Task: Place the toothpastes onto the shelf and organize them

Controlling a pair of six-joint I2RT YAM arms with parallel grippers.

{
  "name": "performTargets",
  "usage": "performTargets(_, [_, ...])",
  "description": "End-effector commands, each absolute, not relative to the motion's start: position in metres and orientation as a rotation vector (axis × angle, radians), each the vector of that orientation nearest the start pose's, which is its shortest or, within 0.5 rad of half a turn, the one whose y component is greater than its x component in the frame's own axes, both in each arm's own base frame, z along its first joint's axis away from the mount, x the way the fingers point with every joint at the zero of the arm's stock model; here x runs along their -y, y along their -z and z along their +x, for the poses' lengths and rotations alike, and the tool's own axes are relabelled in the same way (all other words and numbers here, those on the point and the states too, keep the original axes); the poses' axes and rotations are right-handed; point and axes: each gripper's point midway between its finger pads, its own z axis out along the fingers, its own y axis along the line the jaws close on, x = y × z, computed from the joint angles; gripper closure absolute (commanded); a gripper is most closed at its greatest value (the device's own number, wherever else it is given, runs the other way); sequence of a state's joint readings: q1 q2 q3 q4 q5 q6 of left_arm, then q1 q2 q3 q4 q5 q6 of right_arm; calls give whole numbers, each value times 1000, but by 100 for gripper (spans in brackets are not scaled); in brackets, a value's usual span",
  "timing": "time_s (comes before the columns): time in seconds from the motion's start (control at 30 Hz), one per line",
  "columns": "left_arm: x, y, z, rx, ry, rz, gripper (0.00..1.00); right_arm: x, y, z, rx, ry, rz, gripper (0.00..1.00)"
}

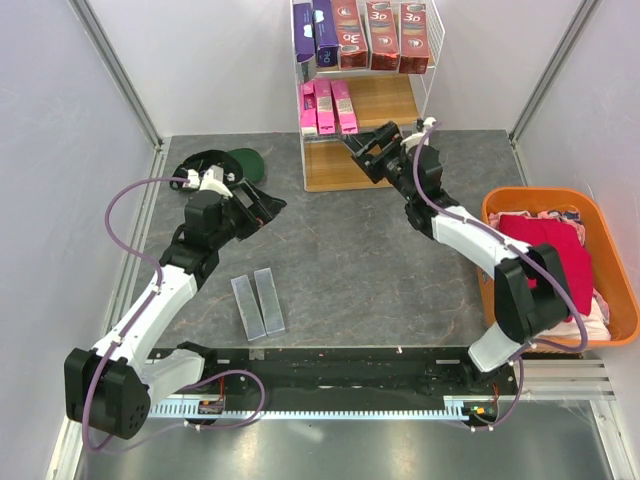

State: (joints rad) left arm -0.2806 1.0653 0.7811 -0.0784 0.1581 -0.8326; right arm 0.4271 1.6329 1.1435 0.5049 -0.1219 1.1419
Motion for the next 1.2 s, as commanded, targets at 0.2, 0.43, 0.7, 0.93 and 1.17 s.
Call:
performTargets(0.2, [151,-215,339,-2119,737,-338,0,-249,-260,392,-1729,-1217,380,2])
performTargets(0.43, [147,-161,327,-2456,538,-249,3,-243,-208,372,-1835,-1193,399,2])
performTargets(0.7, [152,-94,312,-2769,307,-158,4,-248,-186,368,-1897,-1213,397,2])
performTargets(0.93, [141,-77,305,-2836,201,-164,5,-248,-178,368,-1916,-1201,403,2])
performTargets(1.17, [129,-70,299,-2869,104,-167,7,-250,-169,367,-1933,-1215,415,2])
